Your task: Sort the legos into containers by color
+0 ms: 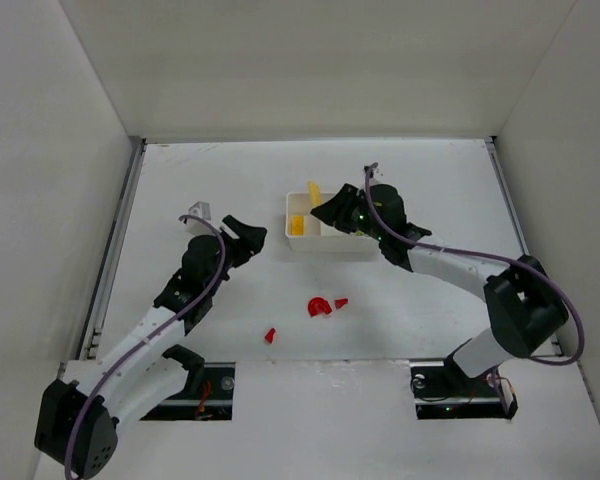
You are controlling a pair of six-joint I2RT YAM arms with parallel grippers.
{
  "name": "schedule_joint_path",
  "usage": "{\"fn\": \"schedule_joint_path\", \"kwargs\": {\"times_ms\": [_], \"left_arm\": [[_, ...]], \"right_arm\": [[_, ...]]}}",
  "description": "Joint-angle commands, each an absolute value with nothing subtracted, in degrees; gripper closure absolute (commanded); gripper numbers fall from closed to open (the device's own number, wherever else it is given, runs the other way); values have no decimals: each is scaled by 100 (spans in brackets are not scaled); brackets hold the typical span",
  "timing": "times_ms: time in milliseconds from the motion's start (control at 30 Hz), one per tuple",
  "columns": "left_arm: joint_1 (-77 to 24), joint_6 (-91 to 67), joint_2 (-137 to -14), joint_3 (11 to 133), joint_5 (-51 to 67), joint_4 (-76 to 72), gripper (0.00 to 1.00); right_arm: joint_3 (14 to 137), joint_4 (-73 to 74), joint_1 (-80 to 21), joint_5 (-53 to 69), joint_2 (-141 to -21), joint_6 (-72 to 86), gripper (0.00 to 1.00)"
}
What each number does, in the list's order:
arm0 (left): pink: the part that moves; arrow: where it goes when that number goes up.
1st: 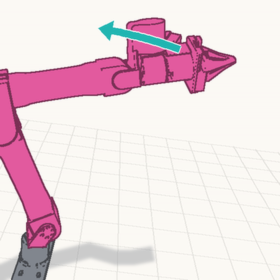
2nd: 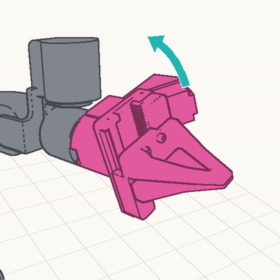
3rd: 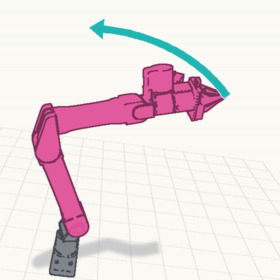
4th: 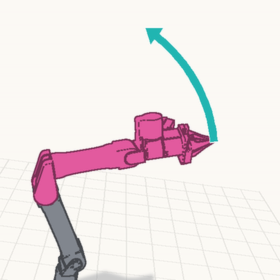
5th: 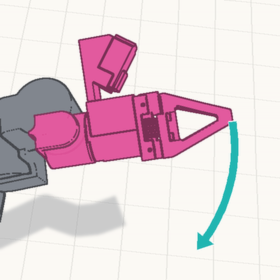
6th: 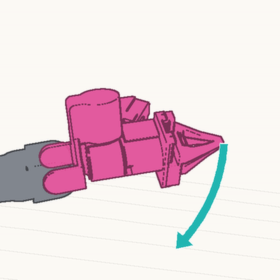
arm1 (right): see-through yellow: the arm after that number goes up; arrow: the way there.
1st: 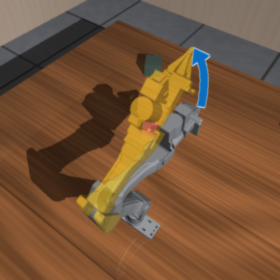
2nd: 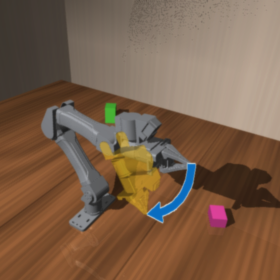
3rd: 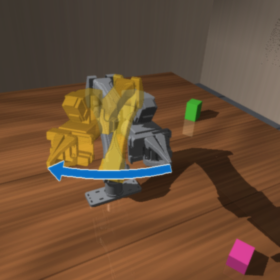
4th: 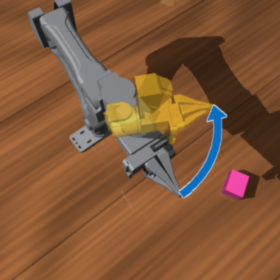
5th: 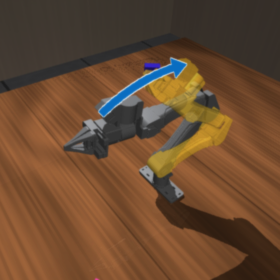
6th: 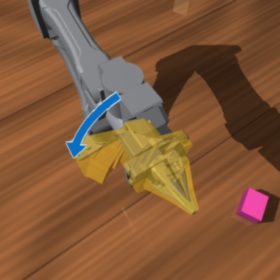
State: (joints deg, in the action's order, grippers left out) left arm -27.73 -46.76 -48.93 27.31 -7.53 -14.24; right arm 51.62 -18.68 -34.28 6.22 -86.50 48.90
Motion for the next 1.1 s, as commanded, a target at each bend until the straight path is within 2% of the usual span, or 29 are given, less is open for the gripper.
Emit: {"fn": "schedule_joint_path", "kwargs": {"times_ms": [0,167,400,700,867,1067], "left_arm": [[-2694,-4492,-4352,2462,-966,-538,41],[-2878,-4447,-3947,2171,-1160,377,46],[-3475,-4368,-3867,2118,-1336,992,47],[-4740,-4342,-4200,2531,-1906,1880,46],[-5136,-4386,-4324,2707,-2083,2328,46],[-5628,-4412,-4280,2909,-2092,2856,54]], "right_arm": [[5782,-1829,-3528,211,-9095,4799,67],[6143,-1591,-3722,-26,-9492,4860,67],[6328,-1398,-3819,-167,-9747,4966,64],[6398,-1257,-3845,-272,-9747,4948,45],[6425,-1187,-3854,-255,-9747,4913,45],[6083,-1239,-3898,-351,-9098,4685,45]]}}
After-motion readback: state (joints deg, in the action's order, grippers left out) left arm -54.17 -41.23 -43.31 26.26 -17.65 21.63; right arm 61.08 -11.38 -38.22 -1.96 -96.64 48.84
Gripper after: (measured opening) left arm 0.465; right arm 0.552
